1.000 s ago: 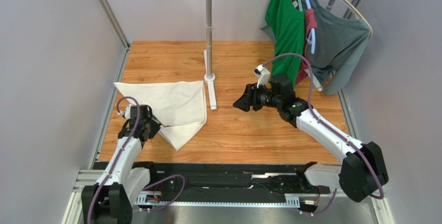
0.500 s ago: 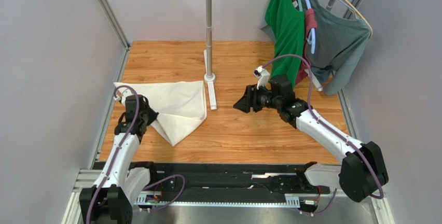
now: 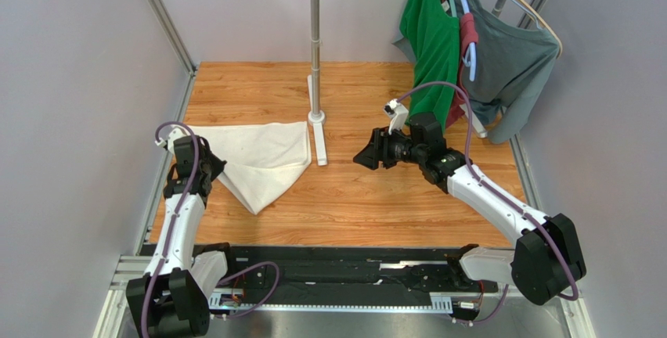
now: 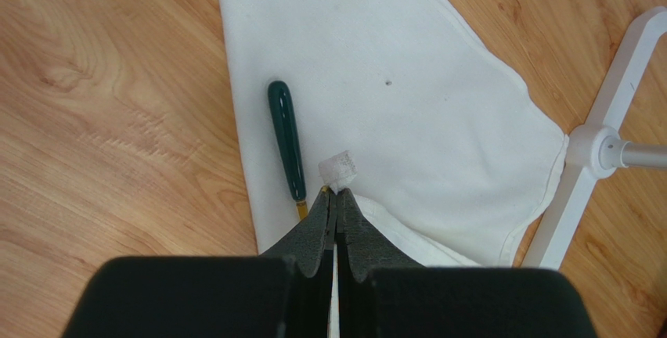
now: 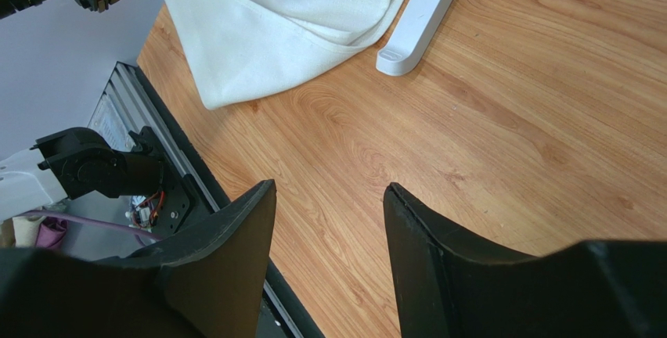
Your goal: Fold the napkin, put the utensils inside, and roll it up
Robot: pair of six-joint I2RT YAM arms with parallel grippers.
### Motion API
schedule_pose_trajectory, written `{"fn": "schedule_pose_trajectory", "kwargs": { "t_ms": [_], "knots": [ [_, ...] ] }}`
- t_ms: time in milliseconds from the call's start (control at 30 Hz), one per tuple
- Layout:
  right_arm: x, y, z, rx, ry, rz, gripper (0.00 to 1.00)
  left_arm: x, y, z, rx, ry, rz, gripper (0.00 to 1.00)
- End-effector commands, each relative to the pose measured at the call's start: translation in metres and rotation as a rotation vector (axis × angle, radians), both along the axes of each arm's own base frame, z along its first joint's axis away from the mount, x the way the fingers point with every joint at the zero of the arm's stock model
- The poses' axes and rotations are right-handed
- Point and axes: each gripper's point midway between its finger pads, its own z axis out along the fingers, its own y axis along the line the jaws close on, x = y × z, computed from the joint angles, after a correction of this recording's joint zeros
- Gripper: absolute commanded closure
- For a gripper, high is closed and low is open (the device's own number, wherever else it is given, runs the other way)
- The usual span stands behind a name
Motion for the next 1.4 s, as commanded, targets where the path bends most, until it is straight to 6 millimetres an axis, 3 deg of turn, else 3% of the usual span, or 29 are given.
{"fn": "schedule_pose_trajectory", "kwargs": {
  "t_ms": [0,200,1067,1367],
  "knots": [
    [0.002,-0.001,0.01,0.014,-0.045,0.011,0.44,0.017,0.012,0.031,0.02,-0.099,0.002,1.0],
    [0.002,0.001,0.009,0.016,-0.041,0.014,0.44,0.024,0.024,0.025,0.002,-0.104,0.021,1.0],
    [-0.002,0.004,0.009,0.034,-0.027,0.044,0.44,0.045,0.057,-0.036,-0.039,0.037,0.09,1.0],
    [-0.003,0.005,0.008,0.038,-0.019,0.051,0.44,0.056,0.056,-0.048,-0.073,0.045,0.045,1.0]
  ]
}}
